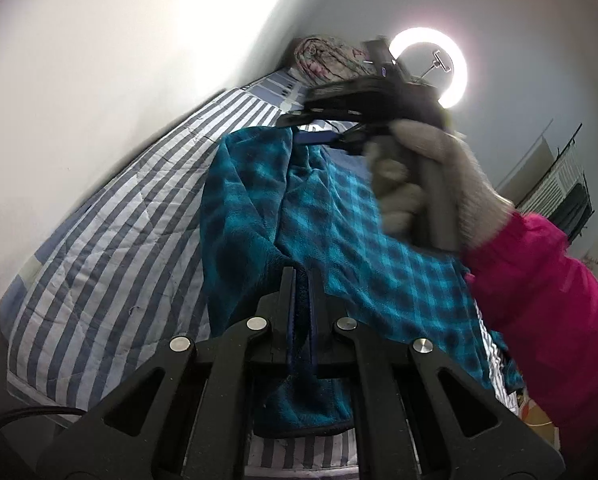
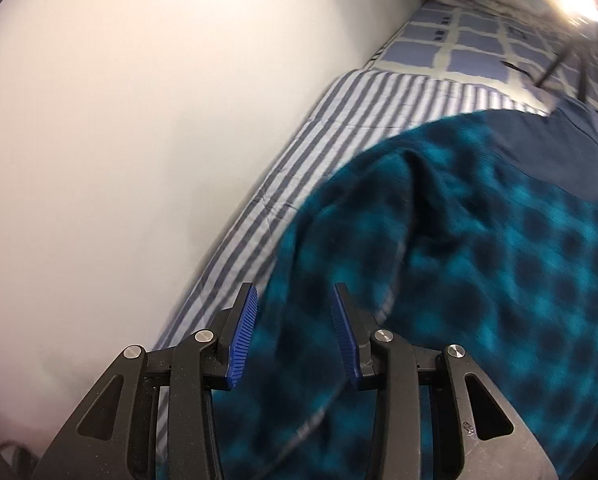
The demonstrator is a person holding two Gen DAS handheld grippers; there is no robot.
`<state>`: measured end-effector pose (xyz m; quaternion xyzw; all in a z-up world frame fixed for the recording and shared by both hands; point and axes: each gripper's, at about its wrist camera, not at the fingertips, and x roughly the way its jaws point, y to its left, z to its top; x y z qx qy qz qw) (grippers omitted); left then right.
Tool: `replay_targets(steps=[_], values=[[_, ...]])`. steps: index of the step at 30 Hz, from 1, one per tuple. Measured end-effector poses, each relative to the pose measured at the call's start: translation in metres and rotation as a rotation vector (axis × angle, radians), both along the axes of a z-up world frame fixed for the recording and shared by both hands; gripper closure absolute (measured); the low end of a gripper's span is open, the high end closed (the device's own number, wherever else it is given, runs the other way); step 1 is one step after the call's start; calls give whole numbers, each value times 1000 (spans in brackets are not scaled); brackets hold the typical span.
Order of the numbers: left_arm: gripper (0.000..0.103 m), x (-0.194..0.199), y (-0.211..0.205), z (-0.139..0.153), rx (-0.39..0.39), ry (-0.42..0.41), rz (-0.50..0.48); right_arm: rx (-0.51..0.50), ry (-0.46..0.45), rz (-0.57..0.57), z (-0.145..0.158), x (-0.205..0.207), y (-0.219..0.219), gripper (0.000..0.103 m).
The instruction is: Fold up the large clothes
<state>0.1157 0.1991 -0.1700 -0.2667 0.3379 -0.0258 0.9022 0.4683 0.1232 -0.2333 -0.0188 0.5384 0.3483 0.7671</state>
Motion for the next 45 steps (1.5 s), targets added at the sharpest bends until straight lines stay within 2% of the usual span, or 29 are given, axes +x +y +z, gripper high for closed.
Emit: replay_targets(steps=[6, 10, 15, 17, 18, 22, 27, 30, 35, 39, 45], values=[[100, -6, 9, 5, -30, -12, 8, -107, 4, 21, -32, 22, 56, 66], [100, -10, 14, 9, -54, -25, 9, -175, 24, -13, -53, 35, 74, 66], [100, -16, 11, 15, -34, -35, -1, -245, 27, -27, -73, 48, 88, 66], [100, -18, 10, 17, -33, -34, -7, -245, 29, -18, -76, 52, 94, 83], [100, -16, 9, 17, -28, -32, -11, -245, 30, -16, -77, 53, 95, 102], [100, -15, 4, 15, 1, -21, -28, -216, 6, -33, -64, 58, 92, 101], [100, -10, -4, 15, 28, -27, -49, -110, -21, -95, -22, 67, 53, 102], [100, -7, -22, 17, 78, -33, -92, -26, -31, -147, 4, 73, 16, 102], [100, 6, -54, 11, 154, -8, -169, 85, -28, -243, 25, 73, -55, 102], [100, 12, -80, 3, 206, 18, -236, 154, -2, -326, 15, 72, -112, 102], [100, 13, -119, -10, 292, 56, -338, 172, 59, -405, -35, 75, -161, 102]])
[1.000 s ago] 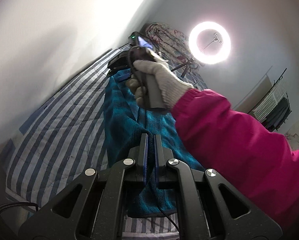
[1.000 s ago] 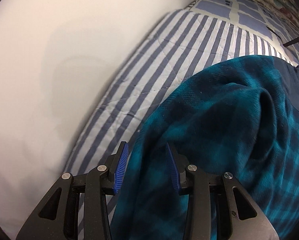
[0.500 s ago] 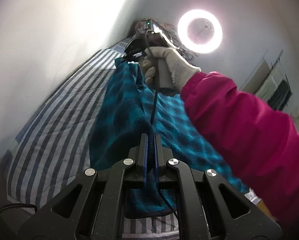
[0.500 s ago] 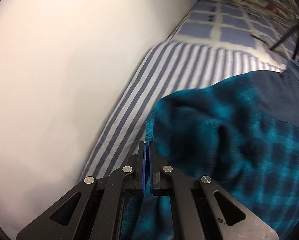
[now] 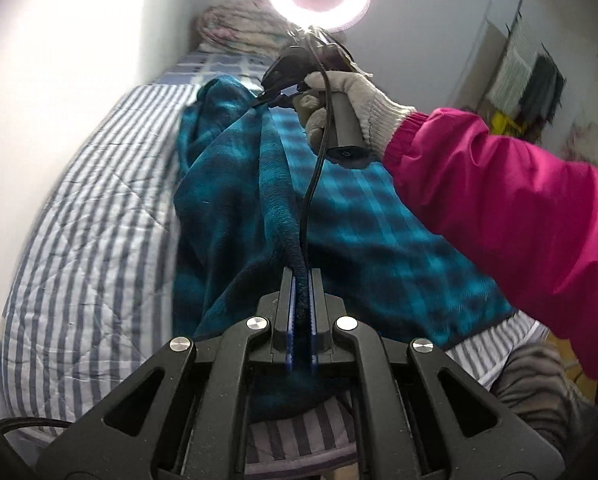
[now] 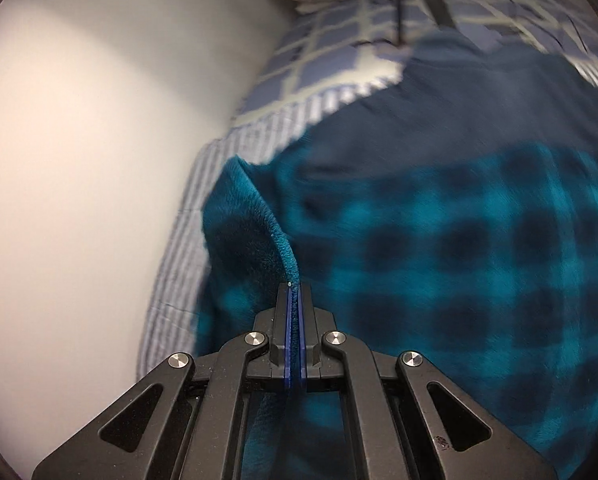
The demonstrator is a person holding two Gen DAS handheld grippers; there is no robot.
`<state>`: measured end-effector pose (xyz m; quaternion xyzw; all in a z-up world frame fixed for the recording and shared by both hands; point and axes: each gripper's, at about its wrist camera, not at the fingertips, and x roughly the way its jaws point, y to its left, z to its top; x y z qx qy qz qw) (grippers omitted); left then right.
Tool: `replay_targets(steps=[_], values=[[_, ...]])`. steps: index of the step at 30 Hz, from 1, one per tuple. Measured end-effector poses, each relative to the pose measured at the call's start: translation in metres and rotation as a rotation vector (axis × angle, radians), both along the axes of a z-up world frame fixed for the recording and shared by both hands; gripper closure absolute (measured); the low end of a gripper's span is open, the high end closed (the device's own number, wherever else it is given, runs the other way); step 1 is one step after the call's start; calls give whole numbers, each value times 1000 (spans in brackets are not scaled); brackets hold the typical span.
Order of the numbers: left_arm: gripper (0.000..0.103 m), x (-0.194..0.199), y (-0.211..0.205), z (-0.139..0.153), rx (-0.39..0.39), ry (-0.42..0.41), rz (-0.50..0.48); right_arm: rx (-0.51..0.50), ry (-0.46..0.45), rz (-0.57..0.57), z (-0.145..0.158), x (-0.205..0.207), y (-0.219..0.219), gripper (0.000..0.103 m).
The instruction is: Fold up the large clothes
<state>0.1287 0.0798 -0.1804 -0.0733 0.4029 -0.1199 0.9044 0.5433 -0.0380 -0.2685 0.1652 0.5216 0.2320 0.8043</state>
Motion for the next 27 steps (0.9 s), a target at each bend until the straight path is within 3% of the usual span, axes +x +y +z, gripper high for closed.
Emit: replay_targets(steps=[6, 8, 10, 12, 14, 23, 27], values=[[100, -1, -8, -10, 13, 64, -46, -93, 70, -10, -29, 2, -15, 96], [93, -7, -9, -7, -6, 69, -69, -103, 75, -2, -26, -5, -19, 92], [68, -15, -5, -1, -46, 65, -92, -112, 60, 5, -18, -12, -27, 86], [61, -25, 0, 6, -77, 45, -106, -106, 47, 5, -2, -26, -37, 83], [60, -36, 13, 14, -126, 22, -100, -83, 37, 18, 14, -43, -49, 83], [60, -46, 95, 8, -353, 67, 145, 7, -29, 133, 76, -146, -107, 83], [60, -30, 105, -16, -370, 167, 202, -3, -36, 168, 69, -174, -106, 63]])
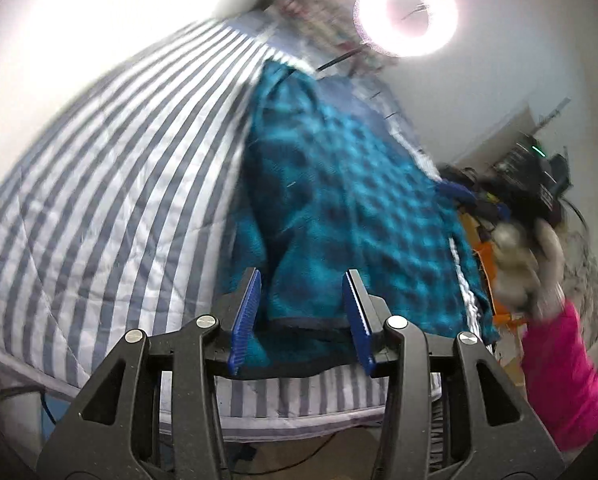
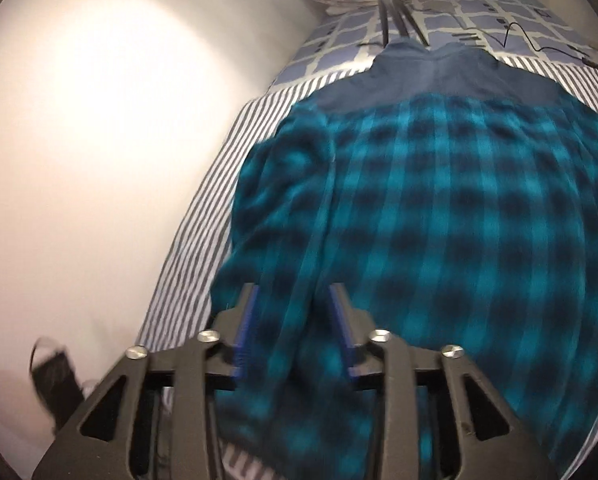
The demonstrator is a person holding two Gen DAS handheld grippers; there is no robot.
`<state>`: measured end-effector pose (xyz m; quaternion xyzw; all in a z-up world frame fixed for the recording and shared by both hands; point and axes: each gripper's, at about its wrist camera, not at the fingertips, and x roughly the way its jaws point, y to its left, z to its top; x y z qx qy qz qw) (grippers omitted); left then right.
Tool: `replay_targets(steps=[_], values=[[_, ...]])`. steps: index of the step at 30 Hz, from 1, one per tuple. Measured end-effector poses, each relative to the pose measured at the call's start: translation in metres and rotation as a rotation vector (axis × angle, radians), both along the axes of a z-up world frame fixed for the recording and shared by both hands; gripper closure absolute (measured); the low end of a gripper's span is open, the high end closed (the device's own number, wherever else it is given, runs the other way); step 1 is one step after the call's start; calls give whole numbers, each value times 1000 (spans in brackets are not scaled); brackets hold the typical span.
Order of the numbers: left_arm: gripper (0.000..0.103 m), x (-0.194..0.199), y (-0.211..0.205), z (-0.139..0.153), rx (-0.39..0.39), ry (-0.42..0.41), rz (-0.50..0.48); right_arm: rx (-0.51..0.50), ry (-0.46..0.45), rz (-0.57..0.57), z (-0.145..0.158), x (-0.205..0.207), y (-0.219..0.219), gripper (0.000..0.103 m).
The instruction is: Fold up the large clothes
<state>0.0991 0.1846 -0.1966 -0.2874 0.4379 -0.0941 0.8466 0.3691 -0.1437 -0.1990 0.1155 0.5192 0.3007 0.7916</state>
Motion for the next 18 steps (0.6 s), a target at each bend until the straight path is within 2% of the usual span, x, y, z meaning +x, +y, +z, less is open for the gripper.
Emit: replay_targets(steps=[3, 9, 12, 15, 16, 17, 18], values=[[61, 8, -2, -17, -33, 66, -10, 1, 66, 55, -26, -37, 12, 63], [61, 18, -7, -35, -76, 130, -24, -55, 178, 156, -87, -81, 53, 63], [61, 22, -12, -45, -35, 171, -23, -84, 201, 160, -108, -89, 60, 63], [62, 26, -17, -55, -28, 208, -15, -83, 211, 142, -119, -93, 58, 63], [77, 26, -21, -57, -36, 214, -22, -70, 211, 136, -121, -94, 56, 63], [86, 27, -24, -59, -31, 219, -33, -64, 212, 134, -122, -94, 55, 66], [91, 28, -27, -60, -18, 222, -36, -58, 210, 134, -122, -95, 55, 75]])
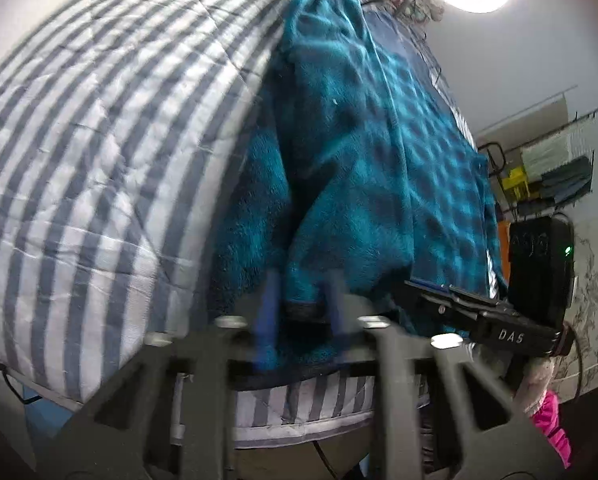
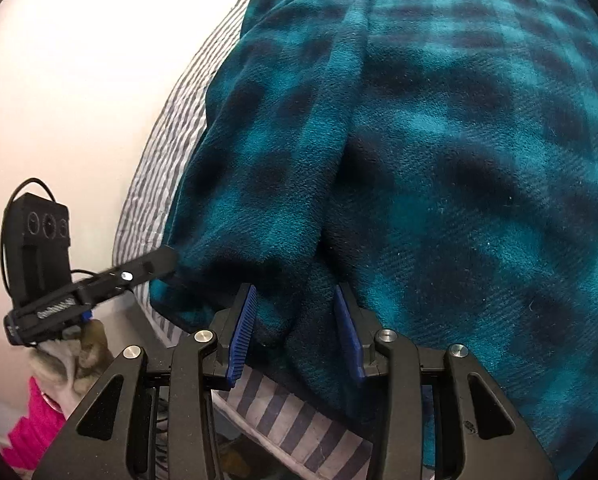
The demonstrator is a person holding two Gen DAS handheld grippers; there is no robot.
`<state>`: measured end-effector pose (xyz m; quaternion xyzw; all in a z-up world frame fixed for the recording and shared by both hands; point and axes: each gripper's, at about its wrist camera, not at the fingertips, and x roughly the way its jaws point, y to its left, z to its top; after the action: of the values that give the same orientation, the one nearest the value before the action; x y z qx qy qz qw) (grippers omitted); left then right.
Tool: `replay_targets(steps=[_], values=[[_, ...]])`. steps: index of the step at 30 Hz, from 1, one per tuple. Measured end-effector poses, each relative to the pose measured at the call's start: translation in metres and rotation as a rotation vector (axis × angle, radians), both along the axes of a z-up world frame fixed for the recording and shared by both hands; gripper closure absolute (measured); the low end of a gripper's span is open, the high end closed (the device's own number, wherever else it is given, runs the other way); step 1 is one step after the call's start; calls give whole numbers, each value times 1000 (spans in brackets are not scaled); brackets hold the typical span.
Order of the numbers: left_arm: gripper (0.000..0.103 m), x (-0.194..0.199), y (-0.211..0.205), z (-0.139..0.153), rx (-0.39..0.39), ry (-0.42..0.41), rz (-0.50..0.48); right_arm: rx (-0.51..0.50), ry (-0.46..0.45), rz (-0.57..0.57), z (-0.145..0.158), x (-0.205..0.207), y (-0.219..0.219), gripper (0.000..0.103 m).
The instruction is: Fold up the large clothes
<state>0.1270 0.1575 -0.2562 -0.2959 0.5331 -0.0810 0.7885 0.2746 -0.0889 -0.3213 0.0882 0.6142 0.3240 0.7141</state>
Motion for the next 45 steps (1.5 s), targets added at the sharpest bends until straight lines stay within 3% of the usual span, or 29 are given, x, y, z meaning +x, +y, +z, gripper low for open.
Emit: replay_targets(steps=[1, 4, 11, 15, 18, 20, 23, 26, 30, 35, 37, 41, 43, 44, 45], values=[[96, -1, -3, 1, 22, -7, 5, 6, 4, 5, -1, -1, 0, 93], [98, -7, -6, 10, 47, -45, 8, 38, 18, 1, -1, -3, -2, 101], [99, -45, 2, 42, 49, -152, 51, 144, -14, 17, 32, -18, -13, 102], [96, -53, -7, 34, 91, -131, 61, 89, -7, 36, 18, -19, -8, 102], [76, -52, -3, 27, 42, -80, 54, 10, 6, 31, -3, -20, -1, 102], [71, -53, 6, 30, 65, -96, 89, 15, -3, 31, -8, -23, -3, 102], [71, -53, 20, 27, 61, -85, 144, 43, -24, 47, 1, -29, -11, 100], [71, -52, 26, 21, 41, -71, 165, -2, -86, 51, 17, -33, -12, 100], [71, -45, 22, 24, 25, -89, 149, -22, -226, 58, 44, -43, 1, 100], [71, -29, 5, 20, 46, -83, 92, 4, -249, 108, 39, -35, 34, 100], [101, -25, 3, 13, 105, -58, 92, -18, -248, 104, 35, -35, 25, 100], [101, -33, 14, 6, 210, -22, 137, -92, -223, 132, 11, -31, 31, 99], [100, -39, 21, 7, 169, -32, 158, -159, -203, 148, -7, -32, 31, 99], [97, -43, 26, 10, 141, -42, 170, -148, -198, 152, -9, -33, 28, 99], [81, -48, 32, 14, 117, -59, 191, -154, -188, 156, -7, -32, 27, 100]])
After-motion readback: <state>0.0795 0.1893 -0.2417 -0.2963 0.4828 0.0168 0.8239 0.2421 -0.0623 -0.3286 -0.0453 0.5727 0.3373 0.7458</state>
